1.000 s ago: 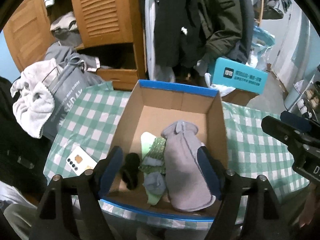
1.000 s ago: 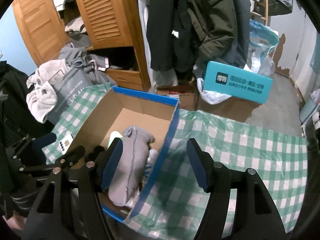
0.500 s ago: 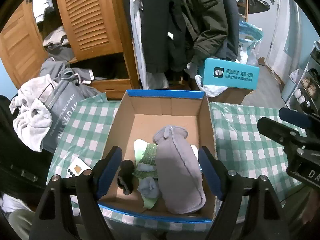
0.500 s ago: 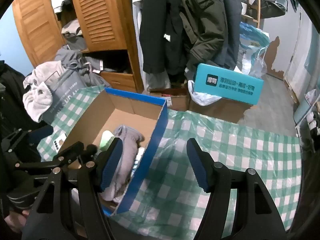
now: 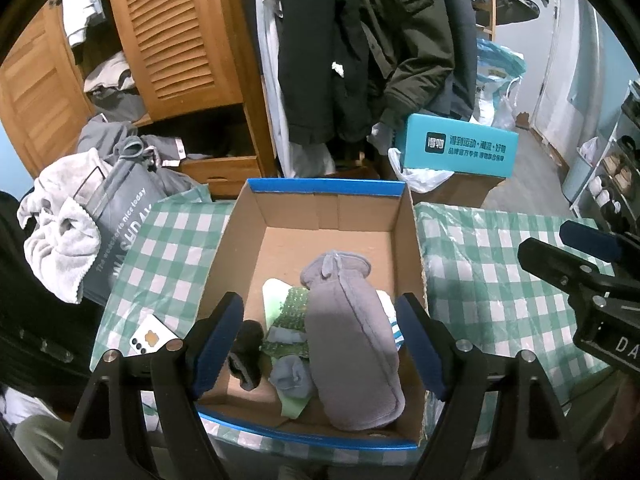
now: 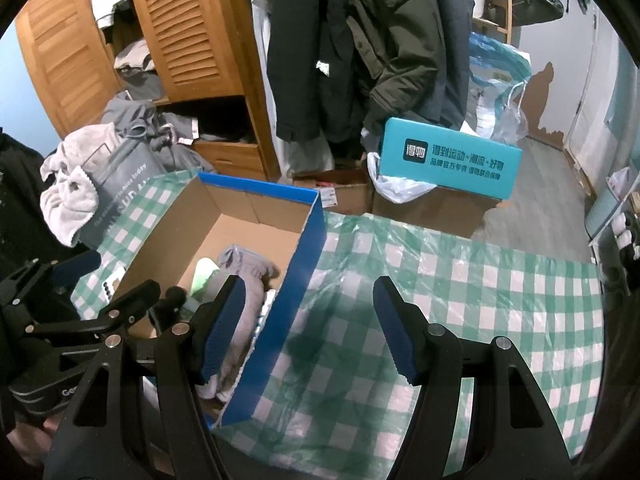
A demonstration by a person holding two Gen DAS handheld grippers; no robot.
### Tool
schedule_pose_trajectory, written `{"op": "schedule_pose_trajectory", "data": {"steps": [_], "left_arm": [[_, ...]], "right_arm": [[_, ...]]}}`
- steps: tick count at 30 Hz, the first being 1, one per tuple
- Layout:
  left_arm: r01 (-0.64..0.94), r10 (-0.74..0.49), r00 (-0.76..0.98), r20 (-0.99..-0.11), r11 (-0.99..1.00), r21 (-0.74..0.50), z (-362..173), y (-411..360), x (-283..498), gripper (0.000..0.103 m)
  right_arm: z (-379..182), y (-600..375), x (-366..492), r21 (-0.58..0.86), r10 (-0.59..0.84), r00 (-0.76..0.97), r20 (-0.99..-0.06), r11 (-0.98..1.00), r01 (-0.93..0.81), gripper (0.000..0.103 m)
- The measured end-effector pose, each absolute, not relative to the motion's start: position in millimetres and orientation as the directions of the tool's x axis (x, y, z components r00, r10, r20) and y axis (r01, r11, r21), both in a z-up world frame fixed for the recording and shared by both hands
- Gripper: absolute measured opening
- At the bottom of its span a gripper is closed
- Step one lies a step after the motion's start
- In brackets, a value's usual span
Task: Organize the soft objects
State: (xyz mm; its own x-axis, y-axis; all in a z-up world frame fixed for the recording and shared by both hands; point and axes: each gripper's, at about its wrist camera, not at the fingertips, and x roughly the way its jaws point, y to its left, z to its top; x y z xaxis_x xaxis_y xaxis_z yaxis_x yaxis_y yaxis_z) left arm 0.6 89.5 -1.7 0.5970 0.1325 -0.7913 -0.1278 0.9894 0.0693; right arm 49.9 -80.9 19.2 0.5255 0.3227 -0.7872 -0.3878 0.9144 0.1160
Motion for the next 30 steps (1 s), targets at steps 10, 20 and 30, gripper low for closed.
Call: {"op": "schedule_pose_trajectory", "data": {"steps": [10, 20, 30], "left_arm": [[-0.141, 0.137, 0.598, -0.789, 0.988, 0.064, -0.7, 90.5, -0.7, 0.08], [-0.146, 0.162, 0.591, -0.79, 0.985, 0.093, -0.5, 90.1, -0.7, 0.08], [-0.147, 0.163, 0.59, -0.791, 0.985, 0.093, -0.4, 88.8, -0.9, 0.08]], "right_arm": [[19.2, -80.6, 49.5, 0.117, 0.322, 0.527, -0.787, 0.915, -0.386, 0.066], [18.2, -80.9, 49.7, 0.115, 0.321, 0.526, -0.788, 0.915, -0.387, 0.066], [18.1, -81.5, 49.8, 0.114, 0.32, 0.527, -0.788, 0.915, -0.386, 0.066]]}}
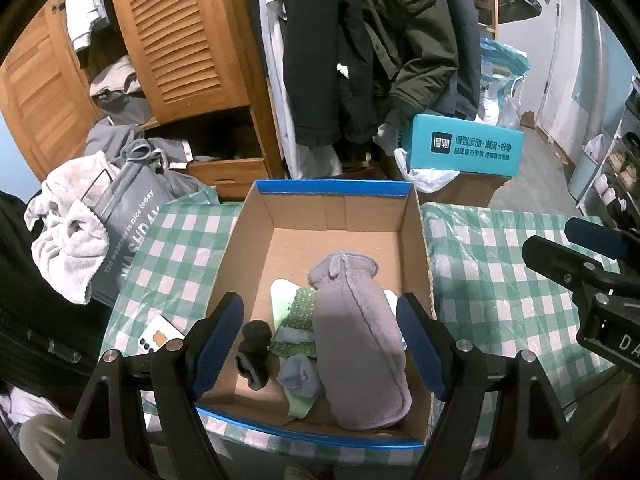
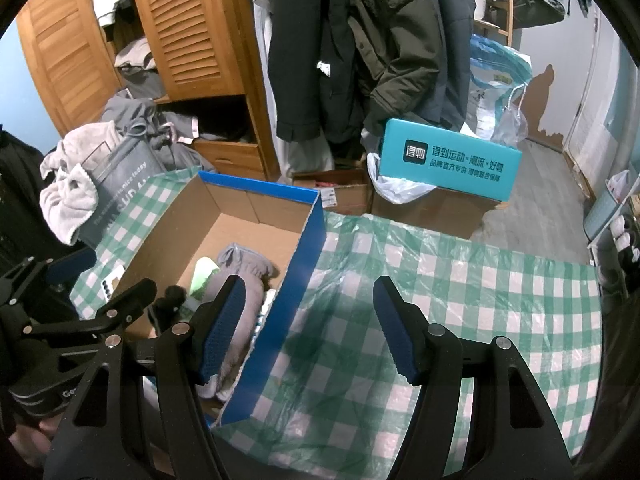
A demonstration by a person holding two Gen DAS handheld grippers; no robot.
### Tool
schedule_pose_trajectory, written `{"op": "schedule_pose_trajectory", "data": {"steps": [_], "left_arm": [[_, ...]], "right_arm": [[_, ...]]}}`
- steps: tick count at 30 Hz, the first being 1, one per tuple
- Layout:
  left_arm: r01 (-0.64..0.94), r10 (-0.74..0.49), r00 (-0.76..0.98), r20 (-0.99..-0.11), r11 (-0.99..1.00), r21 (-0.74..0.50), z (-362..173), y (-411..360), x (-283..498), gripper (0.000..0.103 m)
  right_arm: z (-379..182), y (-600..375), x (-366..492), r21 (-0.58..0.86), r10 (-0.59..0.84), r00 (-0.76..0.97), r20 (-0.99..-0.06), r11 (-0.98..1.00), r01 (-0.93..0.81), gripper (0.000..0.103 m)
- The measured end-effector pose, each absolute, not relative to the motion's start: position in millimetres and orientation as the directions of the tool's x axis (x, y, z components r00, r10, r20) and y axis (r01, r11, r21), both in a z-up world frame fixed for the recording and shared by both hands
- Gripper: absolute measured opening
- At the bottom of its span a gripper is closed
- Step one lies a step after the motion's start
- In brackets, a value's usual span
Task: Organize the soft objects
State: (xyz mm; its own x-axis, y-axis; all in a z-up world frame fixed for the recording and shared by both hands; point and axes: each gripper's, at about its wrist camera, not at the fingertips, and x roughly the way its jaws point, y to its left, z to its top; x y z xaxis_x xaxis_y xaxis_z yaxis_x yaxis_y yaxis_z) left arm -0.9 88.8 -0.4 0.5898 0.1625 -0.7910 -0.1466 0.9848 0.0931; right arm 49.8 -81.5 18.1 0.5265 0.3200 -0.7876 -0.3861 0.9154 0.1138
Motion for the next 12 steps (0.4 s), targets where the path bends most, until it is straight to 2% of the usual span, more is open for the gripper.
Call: {"op": "schedule_pose_trajectory", "data": {"steps": [12], "left_arm": [[-0.14, 0.163, 0.594, -0.787, 0.985, 0.099, 0.3, 84.9, -0.2, 0.08]], "right_arm": [[18.1, -81.3, 49.4, 0.114, 0.321, 0.527, -0.787, 0.915, -0.387, 0.066]]}}
